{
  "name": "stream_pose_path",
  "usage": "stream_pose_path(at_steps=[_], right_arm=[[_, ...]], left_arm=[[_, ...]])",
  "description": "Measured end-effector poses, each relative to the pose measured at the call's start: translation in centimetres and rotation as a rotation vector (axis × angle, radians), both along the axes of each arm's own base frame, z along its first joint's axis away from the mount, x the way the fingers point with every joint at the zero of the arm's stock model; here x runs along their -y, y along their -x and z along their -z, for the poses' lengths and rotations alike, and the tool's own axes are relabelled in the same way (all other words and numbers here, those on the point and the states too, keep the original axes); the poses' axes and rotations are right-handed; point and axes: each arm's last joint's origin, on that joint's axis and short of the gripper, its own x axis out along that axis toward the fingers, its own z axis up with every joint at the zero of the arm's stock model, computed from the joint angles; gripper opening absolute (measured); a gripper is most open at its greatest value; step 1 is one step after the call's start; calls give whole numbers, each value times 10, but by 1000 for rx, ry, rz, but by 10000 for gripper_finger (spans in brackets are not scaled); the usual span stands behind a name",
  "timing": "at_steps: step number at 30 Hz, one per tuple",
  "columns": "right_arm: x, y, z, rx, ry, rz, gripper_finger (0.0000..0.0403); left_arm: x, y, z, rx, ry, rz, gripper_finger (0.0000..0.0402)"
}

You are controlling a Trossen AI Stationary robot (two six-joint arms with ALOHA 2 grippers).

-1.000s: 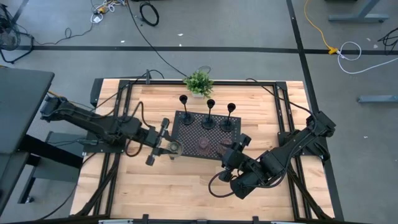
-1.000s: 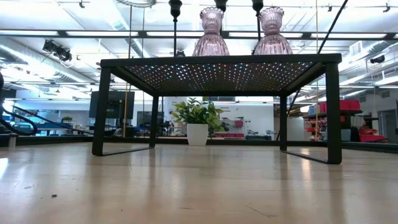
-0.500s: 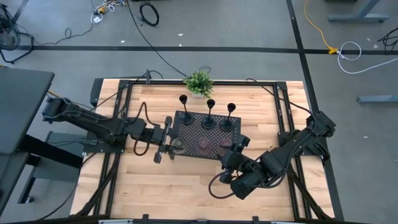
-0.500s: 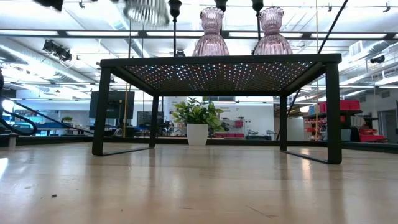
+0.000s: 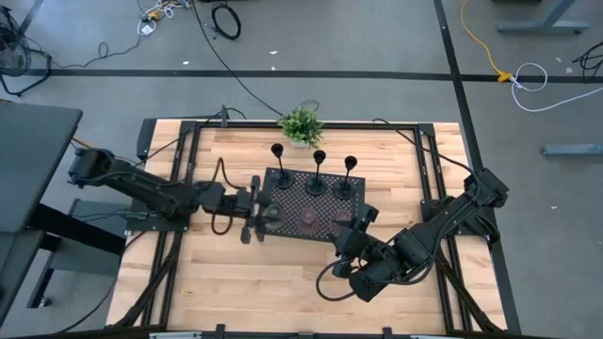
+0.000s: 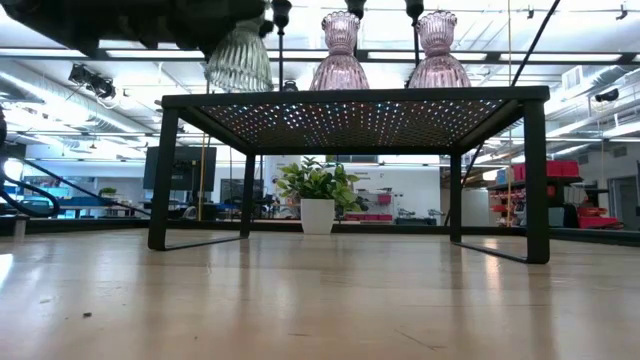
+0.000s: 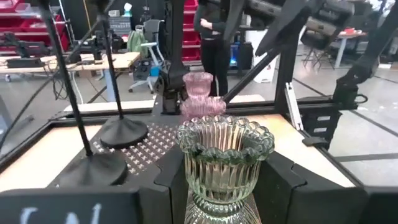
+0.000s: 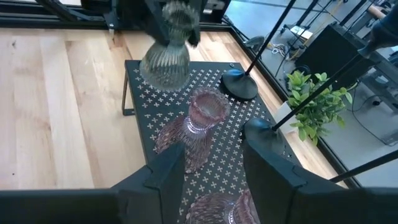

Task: Pick & Place candle stick holders
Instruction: Align the green glass candle holder with the black candle holder on the shelf

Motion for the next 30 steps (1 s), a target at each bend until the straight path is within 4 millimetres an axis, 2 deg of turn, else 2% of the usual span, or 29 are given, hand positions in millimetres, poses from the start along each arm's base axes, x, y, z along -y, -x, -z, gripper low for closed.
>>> stream_pose_path(at_steps=[7, 30], right_arm=[[0, 0, 0, 3, -3, 1, 162], [-1, -1, -1, 12, -13, 1, 162]], left_arm=[[2, -11, 13, -19, -7, -6, 137], [1, -12, 16, -32, -9, -11, 143]])
